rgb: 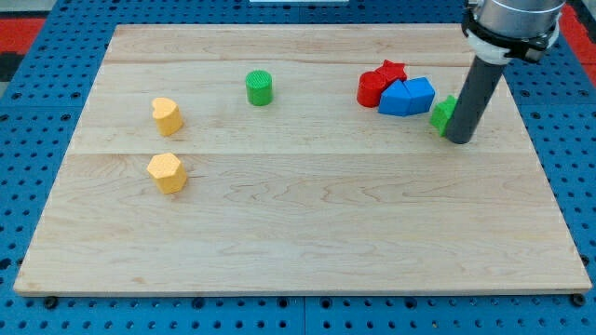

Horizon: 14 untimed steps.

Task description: Place the green circle to the left of green star

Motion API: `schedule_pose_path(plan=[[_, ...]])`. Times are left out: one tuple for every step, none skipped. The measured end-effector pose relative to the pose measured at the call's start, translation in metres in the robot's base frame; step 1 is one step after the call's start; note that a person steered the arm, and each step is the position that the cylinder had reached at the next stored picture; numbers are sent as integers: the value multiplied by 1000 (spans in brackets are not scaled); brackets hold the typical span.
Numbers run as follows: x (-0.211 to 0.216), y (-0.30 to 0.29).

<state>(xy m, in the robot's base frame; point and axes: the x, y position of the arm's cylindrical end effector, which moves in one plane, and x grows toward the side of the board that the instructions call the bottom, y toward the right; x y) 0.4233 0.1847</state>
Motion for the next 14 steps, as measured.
schedule_pose_path(plan=[[1, -42], [1, -90], [-15, -157], [-37, -222], [-59, -266], [-87, -276], [-112, -279], [-105, -235], [-83, -227], [-61, -226], [-46, -201], [-35, -167], [-26, -132], [-11, -131]])
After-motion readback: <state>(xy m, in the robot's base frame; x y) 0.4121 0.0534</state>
